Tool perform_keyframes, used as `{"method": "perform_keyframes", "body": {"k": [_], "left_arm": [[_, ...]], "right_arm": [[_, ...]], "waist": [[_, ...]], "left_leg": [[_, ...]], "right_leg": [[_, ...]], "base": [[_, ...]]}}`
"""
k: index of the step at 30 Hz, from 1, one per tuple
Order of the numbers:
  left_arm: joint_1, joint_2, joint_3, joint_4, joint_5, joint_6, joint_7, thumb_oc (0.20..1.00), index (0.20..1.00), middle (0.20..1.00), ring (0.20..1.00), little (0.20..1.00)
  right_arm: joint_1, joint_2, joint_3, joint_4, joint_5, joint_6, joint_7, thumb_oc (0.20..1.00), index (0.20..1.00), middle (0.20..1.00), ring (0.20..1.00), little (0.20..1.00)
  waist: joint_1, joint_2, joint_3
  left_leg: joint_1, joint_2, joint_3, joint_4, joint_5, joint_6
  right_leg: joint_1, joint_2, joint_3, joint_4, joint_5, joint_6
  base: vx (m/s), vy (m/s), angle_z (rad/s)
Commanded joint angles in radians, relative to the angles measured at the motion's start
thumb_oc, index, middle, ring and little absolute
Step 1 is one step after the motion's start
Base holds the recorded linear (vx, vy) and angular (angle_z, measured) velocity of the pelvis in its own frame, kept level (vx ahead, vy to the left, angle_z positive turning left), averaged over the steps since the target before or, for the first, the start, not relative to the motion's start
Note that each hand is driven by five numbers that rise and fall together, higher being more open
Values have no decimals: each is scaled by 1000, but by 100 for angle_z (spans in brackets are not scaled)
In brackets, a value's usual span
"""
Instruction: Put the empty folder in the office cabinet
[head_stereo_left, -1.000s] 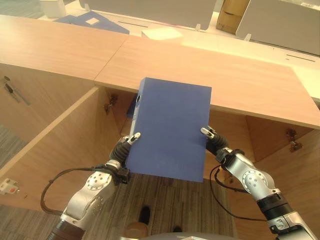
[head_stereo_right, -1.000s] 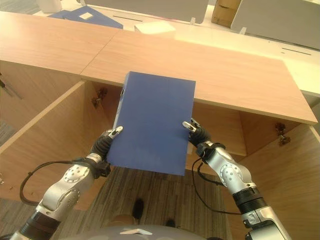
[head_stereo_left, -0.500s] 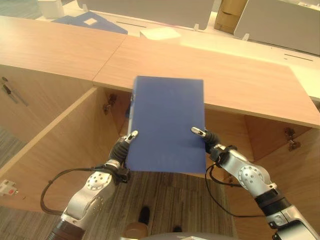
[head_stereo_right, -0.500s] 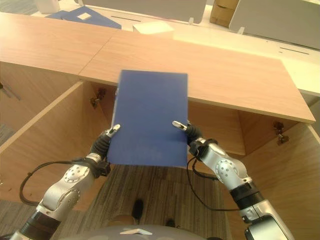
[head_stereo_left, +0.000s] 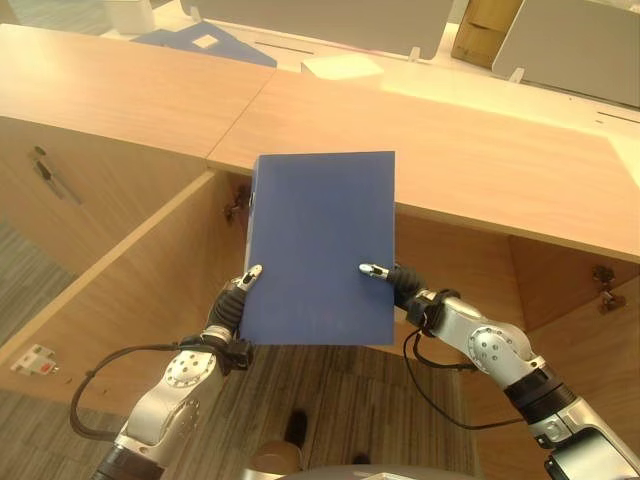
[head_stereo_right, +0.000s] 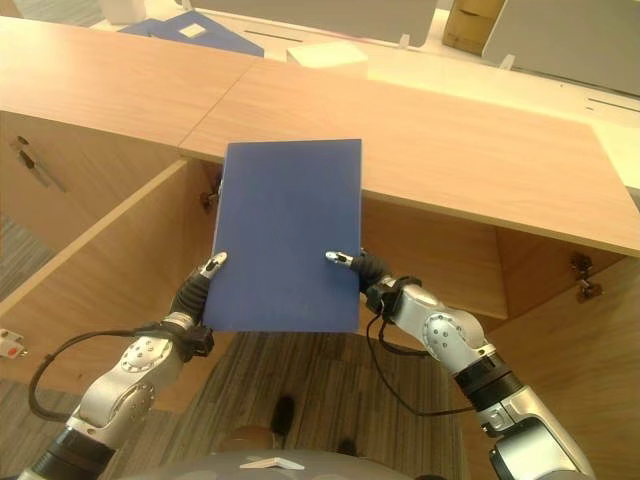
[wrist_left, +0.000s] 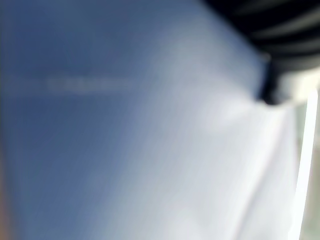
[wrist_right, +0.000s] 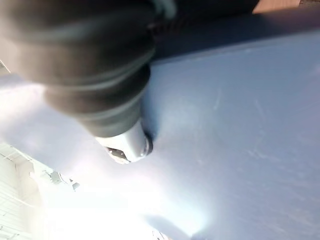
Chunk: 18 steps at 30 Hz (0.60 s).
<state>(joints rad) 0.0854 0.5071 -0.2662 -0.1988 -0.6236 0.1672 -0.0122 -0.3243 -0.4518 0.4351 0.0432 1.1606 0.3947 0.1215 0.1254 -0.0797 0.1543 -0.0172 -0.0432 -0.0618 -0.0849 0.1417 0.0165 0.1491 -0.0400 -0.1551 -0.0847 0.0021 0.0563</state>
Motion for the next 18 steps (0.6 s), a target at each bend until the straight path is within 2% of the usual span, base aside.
{"method": "perform_keyframes", "body": {"k": [1,3,4,5,7,8,9,12,18], "left_arm": [[-37,6,-98,-28,-7,-6,-40,200,200,200,200,200],[-40,3,-107,-29,-10,4,-21,216,216,216,216,216],[-40,1,-110,-27,-22,-2,20,809,809,809,809,809],[-41,0,-109,-22,-27,-13,32,1000,1000,1000,1000,1000],[-40,-4,-103,-15,-14,-31,65,1000,1000,1000,1000,1000],[-31,-4,-91,-11,-14,-51,101,1000,1000,1000,1000,1000],[-31,-4,-91,-11,-14,-51,101,1000,1000,1000,1000,1000],[11,-2,-33,11,4,-85,179,1000,1000,1000,1000,1000],[78,11,55,48,40,-97,203,1000,1000,1000,1000,1000]], "right_arm": [[-31,94,119,-93,69,-5,74,200,200,200,200,200],[-25,100,122,-81,59,9,76,200,200,200,200,200],[-15,99,122,-73,50,22,85,200,200,200,200,200],[-8,96,120,-66,41,40,96,200,200,200,200,200],[4,92,119,-46,19,80,132,200,200,200,200,200],[23,80,116,-32,-1,125,179,200,200,200,200,200],[23,80,116,-32,-1,125,179,200,200,200,200,200],[90,41,131,-25,-56,192,287,200,200,200,200,200],[155,-2,125,4,-137,224,411,200,200,200,200,200]], "waist": [[4,-12,-48],[1,-12,-46],[-1,-11,-44],[-2,-12,-44],[-2,-14,-44],[0,-18,-43],[0,-18,-43],[9,-28,-39],[29,-42,-32]], "left_leg": [[75,-31,36,-2,-168,39],[76,-30,38,-2,-168,39],[76,-30,39,-2,-168,40],[76,-30,40,-2,-169,40],[76,-30,41,-2,-168,40],[75,-30,39,-2,-169,38],[75,-30,39,-2,-169,38],[71,-28,33,-2,-165,34],[66,-28,19,-2,-157,28]], "right_leg": [[-74,-16,-12,-2,75,69],[-77,-16,-7,1,76,70],[-78,-16,-8,3,75,70],[-78,-17,-7,3,75,71],[-79,-17,-6,3,76,71],[-78,-16,-9,2,76,71],[-78,-16,-9,2,76,71],[-77,-15,-15,-1,79,71],[-72,-12,-26,-3,79,70]], "base": [[0,0,0],[0,0,0],[0,0,0],[0,0,0],[0,0,0],[0,0,0],[-1,-30,0],[-10,-48,1],[-13,-38,5]]}}
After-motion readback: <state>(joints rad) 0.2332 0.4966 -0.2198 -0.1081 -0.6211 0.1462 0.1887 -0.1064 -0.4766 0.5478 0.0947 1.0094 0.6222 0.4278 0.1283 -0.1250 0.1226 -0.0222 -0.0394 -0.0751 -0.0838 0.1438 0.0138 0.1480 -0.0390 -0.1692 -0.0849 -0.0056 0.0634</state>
